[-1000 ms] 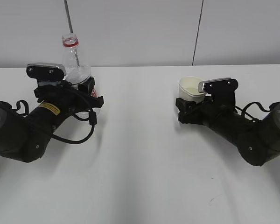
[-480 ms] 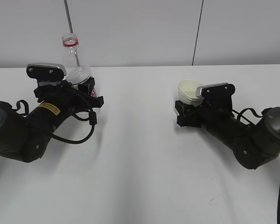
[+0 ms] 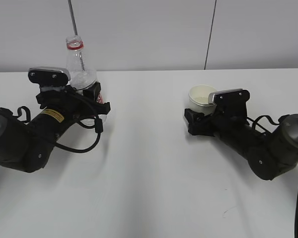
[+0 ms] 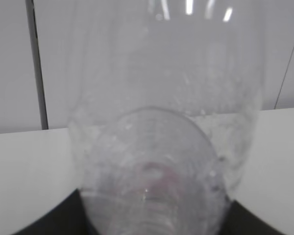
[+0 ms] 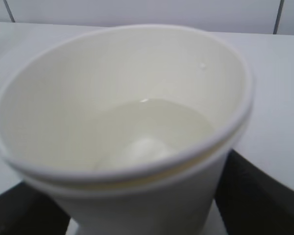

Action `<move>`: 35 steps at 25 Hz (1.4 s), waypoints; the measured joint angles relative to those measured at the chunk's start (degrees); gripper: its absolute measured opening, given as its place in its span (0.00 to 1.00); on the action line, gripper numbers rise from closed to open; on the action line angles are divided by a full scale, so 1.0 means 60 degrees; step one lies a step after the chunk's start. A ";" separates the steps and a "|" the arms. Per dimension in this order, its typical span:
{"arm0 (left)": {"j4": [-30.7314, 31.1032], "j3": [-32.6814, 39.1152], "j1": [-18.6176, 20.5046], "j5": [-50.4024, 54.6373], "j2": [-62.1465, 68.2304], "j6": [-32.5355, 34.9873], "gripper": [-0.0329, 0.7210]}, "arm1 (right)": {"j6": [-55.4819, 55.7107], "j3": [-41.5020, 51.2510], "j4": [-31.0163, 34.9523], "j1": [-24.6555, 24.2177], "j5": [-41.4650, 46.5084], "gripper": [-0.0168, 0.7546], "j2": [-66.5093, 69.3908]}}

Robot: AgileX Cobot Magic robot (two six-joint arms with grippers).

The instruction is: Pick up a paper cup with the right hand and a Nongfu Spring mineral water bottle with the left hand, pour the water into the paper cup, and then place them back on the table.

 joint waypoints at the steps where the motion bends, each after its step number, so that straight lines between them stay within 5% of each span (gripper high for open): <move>1: 0.0000 0.0000 0.0000 0.0000 0.0000 0.0000 0.43 | 0.0000 0.0000 0.0000 0.0000 0.0000 0.82 0.0000; 27: -0.0004 0.0000 0.0000 0.0027 0.0000 0.0000 0.43 | 0.0000 0.3010 0.0037 -0.0016 0.0038 0.79 -0.2352; 35: -0.0012 -0.0027 0.0000 0.0124 0.0000 0.0000 0.65 | 0.0000 0.3737 0.0097 -0.0016 -0.0101 0.79 -0.3091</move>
